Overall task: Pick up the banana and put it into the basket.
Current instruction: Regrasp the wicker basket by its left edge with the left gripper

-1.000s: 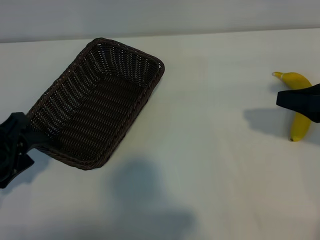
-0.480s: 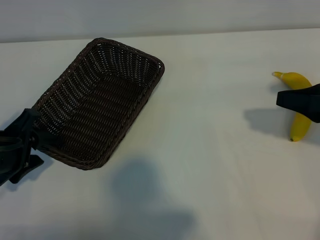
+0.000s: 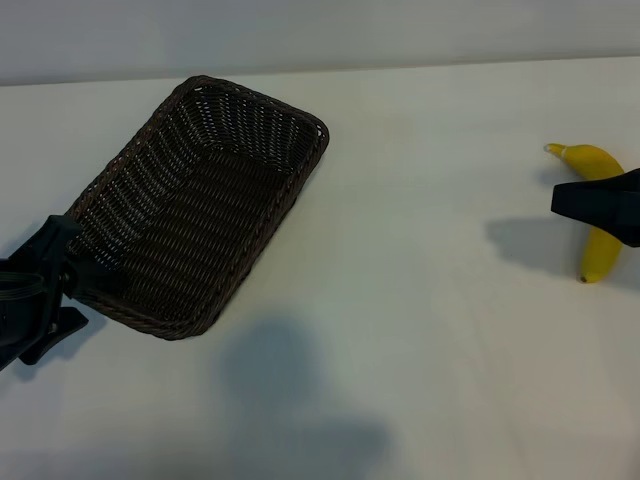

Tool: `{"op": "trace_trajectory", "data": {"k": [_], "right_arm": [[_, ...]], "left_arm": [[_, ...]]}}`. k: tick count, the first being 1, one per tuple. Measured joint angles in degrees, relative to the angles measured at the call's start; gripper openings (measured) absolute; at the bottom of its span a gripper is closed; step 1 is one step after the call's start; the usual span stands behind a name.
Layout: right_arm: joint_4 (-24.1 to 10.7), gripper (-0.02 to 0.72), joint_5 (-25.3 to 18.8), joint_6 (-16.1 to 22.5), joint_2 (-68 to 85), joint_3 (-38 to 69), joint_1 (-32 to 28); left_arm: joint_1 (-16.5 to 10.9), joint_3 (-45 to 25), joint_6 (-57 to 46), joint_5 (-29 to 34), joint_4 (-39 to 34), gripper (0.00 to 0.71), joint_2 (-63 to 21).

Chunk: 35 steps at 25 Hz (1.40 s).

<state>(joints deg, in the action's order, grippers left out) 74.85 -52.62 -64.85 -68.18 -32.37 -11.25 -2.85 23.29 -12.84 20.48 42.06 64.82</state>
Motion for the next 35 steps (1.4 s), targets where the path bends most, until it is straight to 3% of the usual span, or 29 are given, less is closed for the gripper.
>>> {"op": "trace_trajectory", "data": {"k": [15, 25, 30, 35], "right_arm": [[0.0, 0.294, -1.2, 0.1, 0.0, 0.0, 0.0], [0.0, 0.294, -1.5, 0.1, 0.0, 0.0, 0.0], [0.0, 0.294, -1.6, 0.1, 0.0, 0.0, 0.0], [0.0, 0.294, -1.7, 0.1, 0.0, 0.0, 0.0]], "left_arm": [[0.0, 0.0, 2.8, -2.3, 3.3, 0.541, 7.4], [0.0, 0.1, 16.2, -7.4, 15.4, 0.536, 15.4], [0.0, 0.1, 17.9, -9.3, 17.6, 0.458, 16.5], [0.0, 0.1, 18.0, -10.4, 18.1, 0.287, 16.5]]}}
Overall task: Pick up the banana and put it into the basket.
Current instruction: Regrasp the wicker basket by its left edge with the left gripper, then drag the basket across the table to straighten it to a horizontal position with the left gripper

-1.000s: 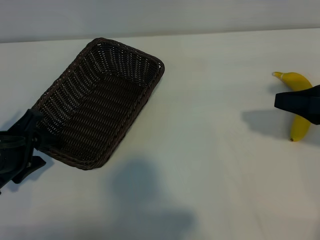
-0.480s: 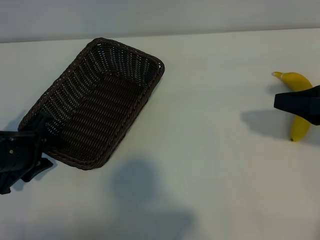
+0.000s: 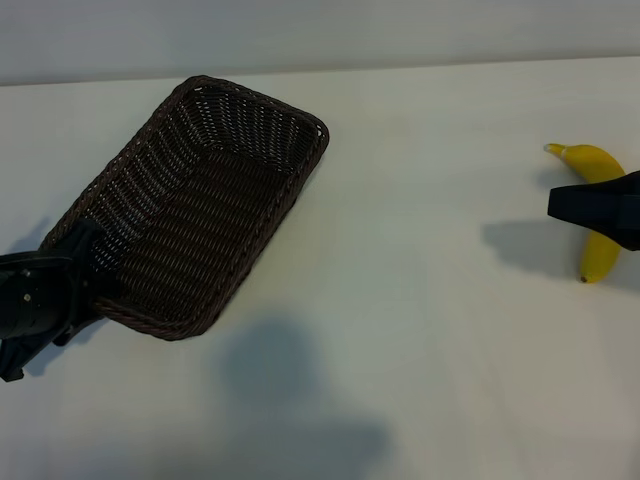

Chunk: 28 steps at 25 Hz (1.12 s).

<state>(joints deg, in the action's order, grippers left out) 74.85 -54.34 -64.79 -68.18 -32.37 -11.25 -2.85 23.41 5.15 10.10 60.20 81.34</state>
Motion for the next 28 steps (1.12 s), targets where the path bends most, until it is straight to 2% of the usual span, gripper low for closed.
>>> {"op": "trace_trajectory", "data": {"k": [4, 10, 14, 16, 20, 24, 28], "right_arm": [[0.0, 0.294, 0.0, 0.0, 0.0, 0.0, 0.0], [0.0, 0.294, 0.0, 0.0, 0.0, 0.0, 0.0], [0.0, 0.294, 0.0, 0.0, 0.0, 0.0, 0.0], [0.0, 0.294, 0.0, 0.0, 0.0, 0.0, 0.0], [0.0, 0.294, 0.0, 0.0, 0.0, 0.0, 0.0], [0.0, 0.294, 0.0, 0.0, 0.0, 0.0, 0.0], [0.0, 0.294, 0.0, 0.4, 0.0, 0.0, 0.0]], "left_arm": [[0.0, 0.0, -0.4, -1.1, 0.1, 0.163, 0.0], [0.0, 0.0, -0.2, -1.8, -0.1, 0.16, 0.0], [0.0, 0.9, 3.8, -1.3, -0.1, 0.16, 0.0], [0.0, 2.9, 9.0, 0.8, -0.6, 0.16, 0.0], [0.0, 10.3, 19.2, 9.3, -1.5, 0.16, 0.5], [0.0, 17.8, 22.7, 16.7, -2.8, 0.16, 1.9], [0.0, 24.2, 22.7, 22.7, -6.9, 0.16, 7.3]]}}
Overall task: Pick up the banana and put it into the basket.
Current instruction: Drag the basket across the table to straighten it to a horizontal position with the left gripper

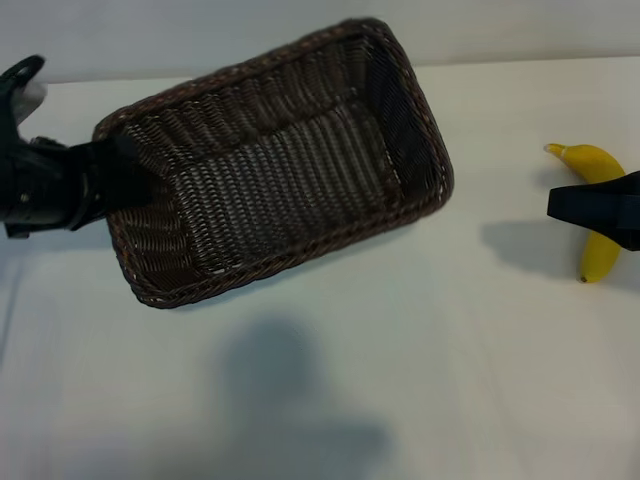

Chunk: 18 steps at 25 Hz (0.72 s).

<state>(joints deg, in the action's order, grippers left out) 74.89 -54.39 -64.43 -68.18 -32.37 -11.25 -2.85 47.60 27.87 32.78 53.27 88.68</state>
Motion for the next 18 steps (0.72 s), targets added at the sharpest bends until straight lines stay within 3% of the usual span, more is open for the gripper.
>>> {"op": "trace_trajectory", "data": {"k": [7, 14, 18], "right_arm": [[0.6, 0.294, 0.0, 0.4, 0.0, 0.0, 0.0], [1.1, 0.294, 0.1, 0.6, 0.0, 0.0, 0.0], [1.2, 0.294, 0.1, 0.6, 0.0, 0.0, 0.0]], "left_arm": [[0.8, 9.8, 0.0, 6.8, -4.0, 0.16, 11.1], [7.5, 17.9, -5.8, 7.4, -10.2, 0.16, 19.8], [9.2, 21.7, -11.3, 8.1, -15.2, 0.16, 23.0]]}}
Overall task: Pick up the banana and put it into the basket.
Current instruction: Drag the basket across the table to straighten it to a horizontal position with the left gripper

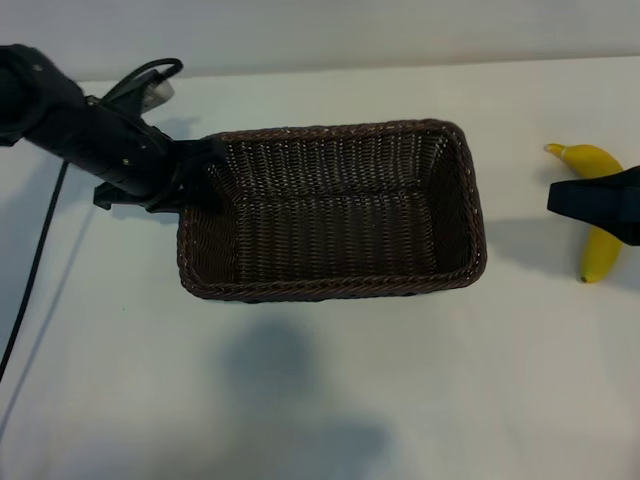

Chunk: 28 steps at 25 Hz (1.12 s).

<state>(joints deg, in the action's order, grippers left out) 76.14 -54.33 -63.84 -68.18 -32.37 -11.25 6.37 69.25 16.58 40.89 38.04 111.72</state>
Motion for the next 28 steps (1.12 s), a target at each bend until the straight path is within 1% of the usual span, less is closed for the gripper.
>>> {"op": "trace_trajectory", "data": {"k": [3, 16, 18, 20, 25, 28], "right_arm": [[0.0, 0.294, 0.0, 0.0, 0.0, 0.0, 0.0], [0.0, 0.294, 0.0, 0.0, 0.0, 0.0, 0.0], [0.0, 0.294, 0.0, 0.0, 0.0, 0.0, 0.0], [0.0, 0.294, 0.0, 0.0, 0.0, 0.0, 0.0], [0.0, 0.294, 0.0, 0.0, 0.0, 0.0, 0.0], [0.0, 0.294, 0.0, 0.0, 0.0, 0.0, 0.0]], "left_arm": [[0.1, 0.9, -1.1, 0.3, -0.9, 0.159, 0.6], [0.2, 0.9, -2.2, 0.5, -1.8, 0.159, 0.7], [0.2, 0.9, -2.4, 0.5, -2.3, 0.168, 0.7], [0.2, 0.9, -2.7, 0.7, -2.5, 0.204, 0.7], [0.2, 1.0, -4.1, 1.1, -2.4, 0.362, 0.7], [0.2, 1.0, -4.7, 1.1, -4.0, 0.411, 0.7]]}}
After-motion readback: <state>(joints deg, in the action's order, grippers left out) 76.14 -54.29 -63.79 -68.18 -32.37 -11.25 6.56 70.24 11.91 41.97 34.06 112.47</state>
